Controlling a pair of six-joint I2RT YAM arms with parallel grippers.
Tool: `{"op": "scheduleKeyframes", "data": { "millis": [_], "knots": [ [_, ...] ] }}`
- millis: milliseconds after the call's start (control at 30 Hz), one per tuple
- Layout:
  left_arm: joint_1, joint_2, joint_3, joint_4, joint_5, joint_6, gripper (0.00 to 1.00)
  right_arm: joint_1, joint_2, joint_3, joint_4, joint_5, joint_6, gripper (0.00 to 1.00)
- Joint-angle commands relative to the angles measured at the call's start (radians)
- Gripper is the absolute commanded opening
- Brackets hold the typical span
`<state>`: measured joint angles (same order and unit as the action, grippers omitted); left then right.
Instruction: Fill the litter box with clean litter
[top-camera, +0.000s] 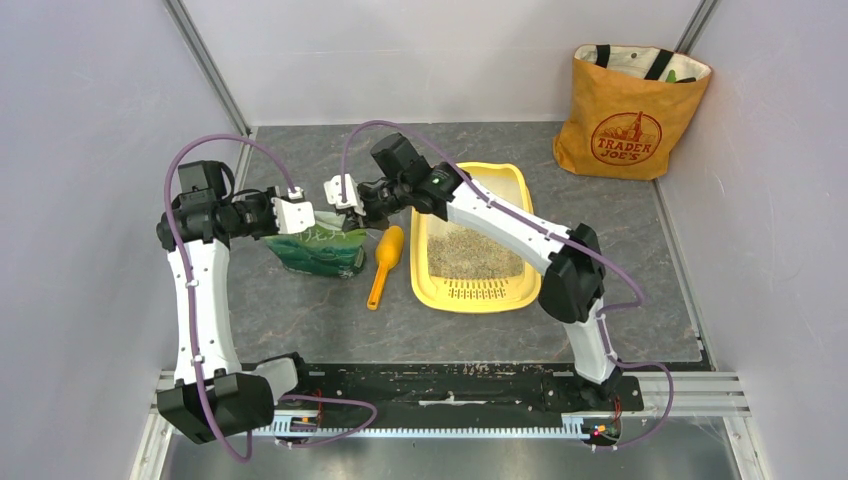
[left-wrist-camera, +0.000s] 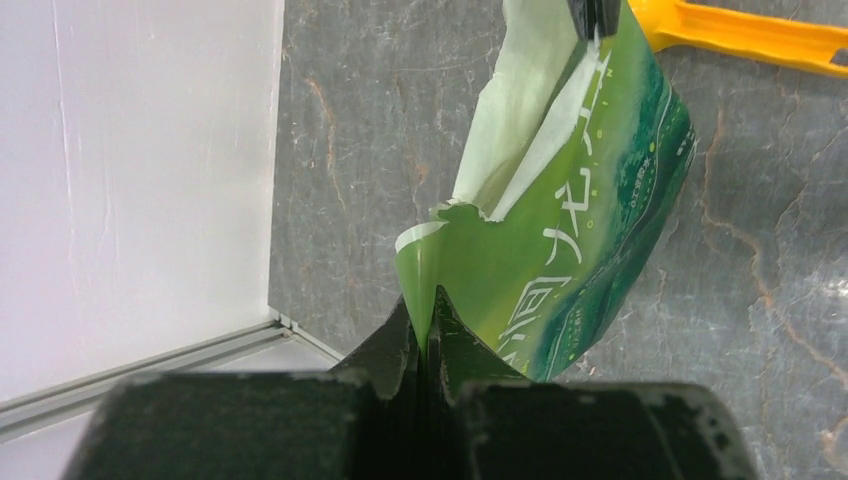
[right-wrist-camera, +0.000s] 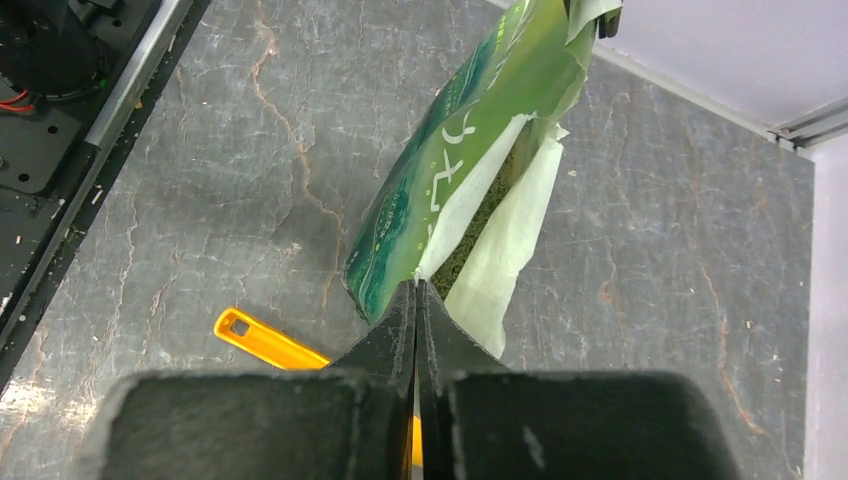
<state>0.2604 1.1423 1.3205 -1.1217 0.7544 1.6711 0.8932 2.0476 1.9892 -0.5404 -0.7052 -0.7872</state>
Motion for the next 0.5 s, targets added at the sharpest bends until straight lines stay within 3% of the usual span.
{"op": "scheduleKeyframes", "data": {
  "millis": [0,467],
  "knots": [
    [-0.006,-0.024,0.014,0.101,0.088,-0.104,0.02,0.007,0.083,0.126,-0.125,-0.039,-0.004,0.00],
    [-0.006,-0.043,-0.018,0.103,0.095,-0.114,0.02,-0.001,0.082,0.126,-0.168,-0.139,0.104,0.00]
  ]
}}
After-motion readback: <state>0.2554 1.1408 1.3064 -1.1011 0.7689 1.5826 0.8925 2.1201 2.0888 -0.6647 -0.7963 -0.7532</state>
